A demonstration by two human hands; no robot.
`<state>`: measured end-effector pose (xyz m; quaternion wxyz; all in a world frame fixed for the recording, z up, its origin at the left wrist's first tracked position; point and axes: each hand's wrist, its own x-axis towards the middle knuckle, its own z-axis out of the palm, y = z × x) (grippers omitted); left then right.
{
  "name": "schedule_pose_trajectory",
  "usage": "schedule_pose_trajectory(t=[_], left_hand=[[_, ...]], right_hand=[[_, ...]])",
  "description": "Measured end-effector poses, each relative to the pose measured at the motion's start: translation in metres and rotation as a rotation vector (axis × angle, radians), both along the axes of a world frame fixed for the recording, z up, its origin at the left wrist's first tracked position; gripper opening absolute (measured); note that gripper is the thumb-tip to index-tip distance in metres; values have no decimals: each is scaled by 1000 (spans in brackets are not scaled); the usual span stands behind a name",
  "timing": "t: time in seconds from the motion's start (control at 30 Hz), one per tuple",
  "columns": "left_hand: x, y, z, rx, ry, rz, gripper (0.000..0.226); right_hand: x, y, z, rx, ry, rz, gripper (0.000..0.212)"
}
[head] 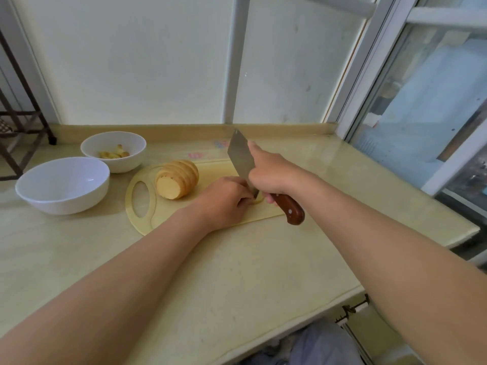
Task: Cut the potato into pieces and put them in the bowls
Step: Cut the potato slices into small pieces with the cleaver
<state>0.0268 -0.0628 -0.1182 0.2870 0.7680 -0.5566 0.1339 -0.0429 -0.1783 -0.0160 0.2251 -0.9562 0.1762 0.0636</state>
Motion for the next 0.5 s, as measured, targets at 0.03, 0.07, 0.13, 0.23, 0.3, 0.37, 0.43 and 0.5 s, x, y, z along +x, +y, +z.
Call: schedule_pose_trajectory(t=[0.03, 0.07, 0.13, 0.23, 0.3, 0.37, 0.43, 0.5], left_hand=[[0, 1, 0, 8, 1, 19, 16], [1, 3, -1, 12, 5, 38, 17], [0, 5, -1, 11, 16, 68, 20], [-2, 6, 1, 0, 41, 91, 20], [-2, 6, 1, 0, 60, 94, 19], [-2, 7, 2, 7, 73, 96, 19], [-1, 7, 2, 11, 84, 97, 19], [0, 7, 2, 18, 94, 99, 18]], right_hand=[[0, -3, -1, 20, -5, -14, 98], [-2, -5, -2, 47, -15, -30, 98], [-5, -11, -4, 113, -39, -58, 99], [-12, -16, -6, 156, -54, -71, 98], [-18, -18, -6, 167, -52, -70, 98], [-24, -19, -6, 185, -44, -71, 98], [-29, -19, -5, 201, -41, -74, 98], [-33, -20, -5, 205, -43, -76, 97]])
